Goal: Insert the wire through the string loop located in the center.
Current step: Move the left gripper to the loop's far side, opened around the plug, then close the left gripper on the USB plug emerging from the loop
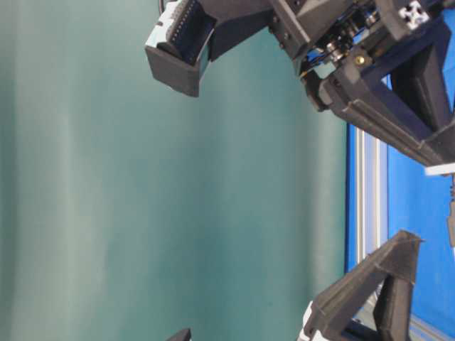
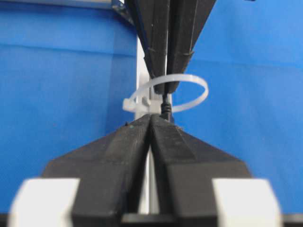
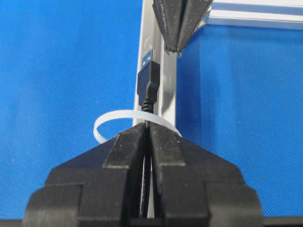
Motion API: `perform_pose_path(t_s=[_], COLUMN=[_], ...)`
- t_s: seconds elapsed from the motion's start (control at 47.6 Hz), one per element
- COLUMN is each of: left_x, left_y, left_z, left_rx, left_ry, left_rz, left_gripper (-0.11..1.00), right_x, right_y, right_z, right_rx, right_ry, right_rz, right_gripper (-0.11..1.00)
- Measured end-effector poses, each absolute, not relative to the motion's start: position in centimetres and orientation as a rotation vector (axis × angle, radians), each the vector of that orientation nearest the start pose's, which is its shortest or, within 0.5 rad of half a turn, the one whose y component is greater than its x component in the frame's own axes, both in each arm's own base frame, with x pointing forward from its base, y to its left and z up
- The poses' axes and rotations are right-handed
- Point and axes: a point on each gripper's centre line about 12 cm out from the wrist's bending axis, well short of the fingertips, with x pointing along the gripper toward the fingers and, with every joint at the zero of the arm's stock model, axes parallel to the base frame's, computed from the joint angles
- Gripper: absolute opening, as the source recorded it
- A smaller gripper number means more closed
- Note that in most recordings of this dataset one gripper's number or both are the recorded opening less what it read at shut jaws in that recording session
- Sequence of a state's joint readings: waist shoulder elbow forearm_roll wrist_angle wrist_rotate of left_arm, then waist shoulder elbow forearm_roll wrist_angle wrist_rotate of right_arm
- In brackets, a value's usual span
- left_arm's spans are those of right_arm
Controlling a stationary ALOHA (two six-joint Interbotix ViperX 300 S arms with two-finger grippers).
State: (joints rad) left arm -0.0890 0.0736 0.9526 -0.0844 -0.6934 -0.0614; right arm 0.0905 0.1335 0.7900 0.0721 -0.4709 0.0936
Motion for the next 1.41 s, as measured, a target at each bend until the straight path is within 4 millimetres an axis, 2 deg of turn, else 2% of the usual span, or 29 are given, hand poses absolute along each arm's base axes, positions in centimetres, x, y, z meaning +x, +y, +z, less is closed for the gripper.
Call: perform_pose_path(t_s=[0.084, 0.21, 0.273, 0.336, 0.609, 0.903, 1.407], left_x=[34.8, 35.0, 35.1, 35.2, 35.7, 36.3, 36.6], left_y=[-2.5, -2.5, -2.5, -2.5, -2.6, -2.7, -2.7], left_z=[12.7, 12.9, 12.9, 12.9, 12.5, 10.0, 9.7], left_rx=[-0.103, -0.12, -0.12, -0.121, -0.121, -0.125, -0.127], left_ry=[0.332, 0.33, 0.334, 0.34, 0.377, 0.446, 0.452], left_rz=[-0.014, -0.011, -0.011, -0.011, -0.011, -0.005, -0.003], left_gripper=[0.32, 0.71, 0.85, 0.92, 0.92, 0.92, 0.92], right_x=[38.5, 38.5, 38.5, 38.5, 38.5, 38.5, 38.5], right_y=[3.1, 3.1, 3.1, 3.1, 3.1, 3.0, 3.1], right_z=[12.5, 12.5, 12.5, 12.5, 12.5, 12.5, 12.5], right_rx=[0.128, 0.127, 0.128, 0.127, 0.128, 0.129, 0.128], right_ry=[0.456, 0.456, 0.456, 0.456, 0.456, 0.456, 0.458], right_rz=[0.02, 0.021, 0.02, 0.021, 0.02, 0.018, 0.02], right_gripper=[-0.02, -0.02, -0.02, -0.02, -0.02, -0.02, -0.02])
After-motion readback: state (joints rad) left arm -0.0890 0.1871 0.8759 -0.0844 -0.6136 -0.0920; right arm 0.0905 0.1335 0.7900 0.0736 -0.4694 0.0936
